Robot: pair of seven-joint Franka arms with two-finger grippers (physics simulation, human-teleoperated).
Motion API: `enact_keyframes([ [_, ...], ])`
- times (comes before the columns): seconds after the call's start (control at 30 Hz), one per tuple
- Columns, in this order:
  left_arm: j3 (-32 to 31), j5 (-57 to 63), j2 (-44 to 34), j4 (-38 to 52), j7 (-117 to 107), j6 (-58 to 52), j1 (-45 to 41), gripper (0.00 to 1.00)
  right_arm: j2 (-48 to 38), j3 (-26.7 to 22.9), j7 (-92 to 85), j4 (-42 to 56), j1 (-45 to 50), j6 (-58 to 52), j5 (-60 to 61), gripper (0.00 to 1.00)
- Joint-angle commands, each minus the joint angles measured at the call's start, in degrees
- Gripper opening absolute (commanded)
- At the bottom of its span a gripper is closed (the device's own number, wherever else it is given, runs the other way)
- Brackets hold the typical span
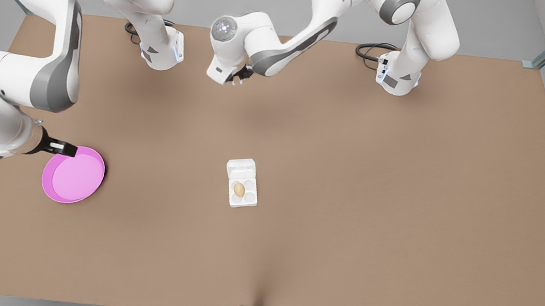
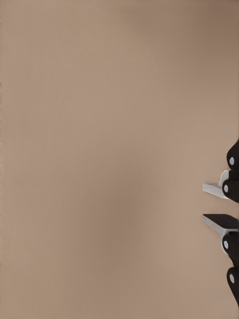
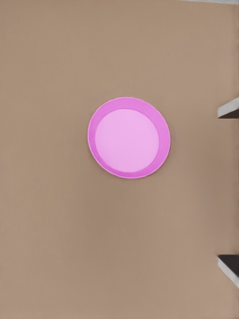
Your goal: Pack egg into the box and close the box lid
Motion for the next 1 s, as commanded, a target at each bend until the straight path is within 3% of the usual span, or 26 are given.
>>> enact_keyframes([
  [0.0,0.0,0.2,0.1,0.0,0.0,0.9,0.1,0.21,0.0,0.0,0.0,0.0,0.0,0.0,0.0,1.00],
  [0.27,0.0,2.3,7.1,0.1,1.3,14.9,3.2,0.21,0.1,-0.1,0.0,0.0,-0.1,-0.1,0.2,1.00],
  [0.57,0.0,4.4,11.3,3.3,1.3,20.6,6.8,0.21,0.1,-0.3,0.0,0.0,-0.3,-0.6,-0.1,1.00],
  [0.67,-0.2,4.5,17.0,12.8,1.2,15.8,8.4,0.21,0.1,-0.3,-0.2,0.0,0.2,-0.6,-0.4,1.00],
  [0.97,0.0,5.2,16.8,13.0,5.4,10.7,12.6,0.21,0.1,0.2,-0.4,-0.4,1.0,-1.7,-0.3,1.00],
])
